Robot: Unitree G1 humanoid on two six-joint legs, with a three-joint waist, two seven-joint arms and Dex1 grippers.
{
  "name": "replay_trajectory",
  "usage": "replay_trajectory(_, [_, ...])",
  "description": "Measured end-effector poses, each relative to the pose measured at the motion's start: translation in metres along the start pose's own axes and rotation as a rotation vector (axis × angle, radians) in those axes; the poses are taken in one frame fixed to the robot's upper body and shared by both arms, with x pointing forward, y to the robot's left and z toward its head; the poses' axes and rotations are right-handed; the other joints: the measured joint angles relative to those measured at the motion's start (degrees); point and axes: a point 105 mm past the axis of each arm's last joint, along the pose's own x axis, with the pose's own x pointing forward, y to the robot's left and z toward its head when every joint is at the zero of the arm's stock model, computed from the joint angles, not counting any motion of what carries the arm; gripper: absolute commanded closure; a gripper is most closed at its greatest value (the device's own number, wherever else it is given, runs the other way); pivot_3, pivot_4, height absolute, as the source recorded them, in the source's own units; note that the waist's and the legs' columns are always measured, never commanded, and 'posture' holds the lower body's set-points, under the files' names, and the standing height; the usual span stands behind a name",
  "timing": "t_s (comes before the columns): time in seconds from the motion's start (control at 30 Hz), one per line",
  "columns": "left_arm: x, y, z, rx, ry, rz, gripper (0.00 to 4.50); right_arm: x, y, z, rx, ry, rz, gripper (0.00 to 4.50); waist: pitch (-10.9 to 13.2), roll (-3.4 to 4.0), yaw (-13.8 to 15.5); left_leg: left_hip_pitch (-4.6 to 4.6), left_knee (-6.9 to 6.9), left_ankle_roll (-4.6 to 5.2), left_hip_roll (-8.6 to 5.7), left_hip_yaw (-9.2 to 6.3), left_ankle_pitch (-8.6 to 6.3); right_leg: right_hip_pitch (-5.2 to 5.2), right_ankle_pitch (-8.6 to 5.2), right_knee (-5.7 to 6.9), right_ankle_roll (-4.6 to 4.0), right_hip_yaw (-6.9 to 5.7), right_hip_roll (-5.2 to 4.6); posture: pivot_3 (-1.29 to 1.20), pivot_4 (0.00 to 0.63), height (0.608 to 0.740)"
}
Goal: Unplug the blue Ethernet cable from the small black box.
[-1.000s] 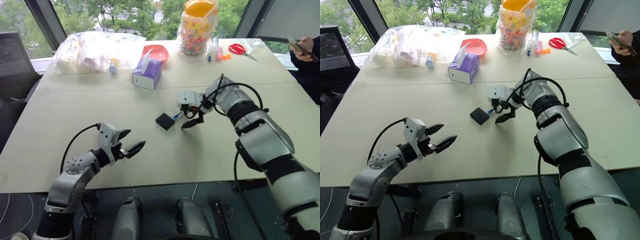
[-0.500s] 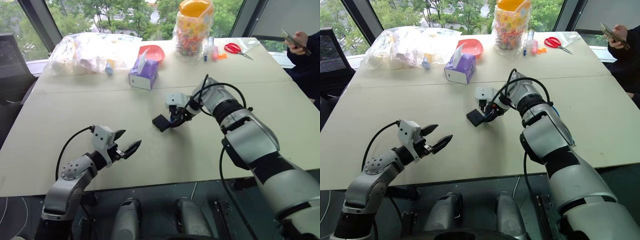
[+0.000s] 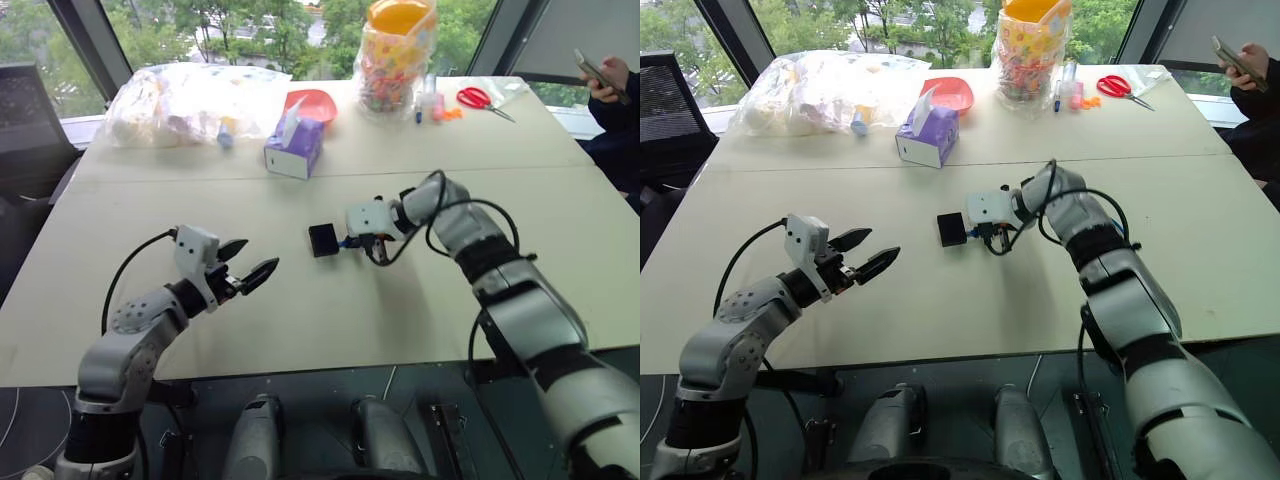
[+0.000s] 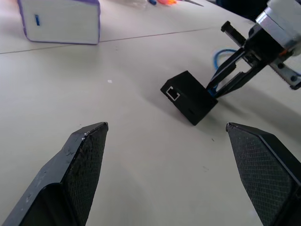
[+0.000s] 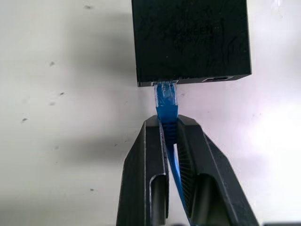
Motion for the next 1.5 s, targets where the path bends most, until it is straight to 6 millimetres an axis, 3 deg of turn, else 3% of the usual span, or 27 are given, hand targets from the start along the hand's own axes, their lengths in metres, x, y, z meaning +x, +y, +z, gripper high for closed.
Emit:
replay_trajectory(0.17, [0.006,-0.012,0.005,-0.045,0.071,-0.174,0.27,-0.006,0.024,0.018,-0.131,-0.033,-0.230,4.46,0.0,0.01,0.0,0.02,-0.03,-0.27,0.00,-0.01,0.17,-0.07,-0.05,0.04,-0.07,0.01,0.02,0.00,0.150,0.735])
replay_trajectory(0.37, [0.014,-0.018,0.019,-0.083,0.105,-0.330,0.27,-0.032,0.009,0.044,-0.265,-0.013,-0.513,4.46,0.0,-0.03,0.0,0.07,0.13,-0.44,0.00,-0.06,0.29,0.07,-0.11,0.04,-0.23,0.01,0.02,0.00,0.150,0.735])
replay_trajectory(0.53, [0.020,-0.014,0.024,-0.094,0.116,-0.366,0.27,-0.038,0.011,0.055,-0.298,-0.003,-0.568,4.46,0.0,-0.06,0.2,0.04,0.12,-0.42,0.00,-0.07,0.28,0.08,-0.12,0.01,-0.22,0.01,0.02,0.00,0.150,0.735])
replay_trajectory(0.7, [0.027,-0.013,0.032,-0.082,0.117,-0.394,0.27,-0.034,0.024,0.065,-0.324,-0.017,-0.548,4.46,0.0,-0.08,0.1,0.03,0.13,-0.41,0.00,-0.09,0.29,0.08,-0.12,0.01,-0.21,0.01,0.02,0.00,0.150,0.735])
replay_trajectory(0.93, [0.030,-0.016,0.031,-0.104,0.111,-0.417,0.27,-0.035,0.027,0.068,-0.344,-0.010,-0.534,4.46,0.0,-0.09,0.1,0.03,0.14,-0.41,0.00,-0.10,0.29,0.09,-0.12,0.01,-0.21,0.01,0.03,0.00,0.150,0.735])
replay_trajectory(1.03, [0.032,-0.019,0.030,-0.110,0.105,-0.429,1.12,-0.036,0.028,0.067,-0.349,-0.005,-0.522,4.50,0.0,-0.09,0.2,0.03,0.19,-0.41,0.00,-0.10,0.29,0.13,-0.12,0.02,-0.21,0.01,0.03,0.00,0.150,0.735])
replay_trajectory(1.13, [0.037,-0.025,0.027,-0.122,0.105,-0.454,2.50,-0.036,0.030,0.067,-0.356,-0.001,-0.508,4.50,0.0,-0.09,0.2,0.03,0.24,-0.39,0.00,-0.11,0.28,0.16,-0.12,0.01,-0.21,0.01,0.03,0.00,0.150,0.735])
replay_trajectory(1.27, [0.038,-0.027,0.027,-0.123,0.106,-0.459,4.01,-0.038,0.031,0.066,-0.374,0.002,-0.487,4.50,0.0,-0.09,0.2,0.03,0.24,-0.39,0.00,-0.12,0.28,0.16,-0.12,0.02,-0.21,0.01,0.03,0.00,0.150,0.735])
replay_trajectory(1.5, [0.040,-0.027,0.025,-0.131,0.107,-0.469,4.06,-0.041,0.031,0.065,-0.396,0.010,-0.462,4.50,0.0,-0.10,0.2,0.03,0.27,-0.39,0.00,-0.13,0.28,0.18,-0.12,0.02,-0.21,0.01,0.03,0.00,0.150,0.735])
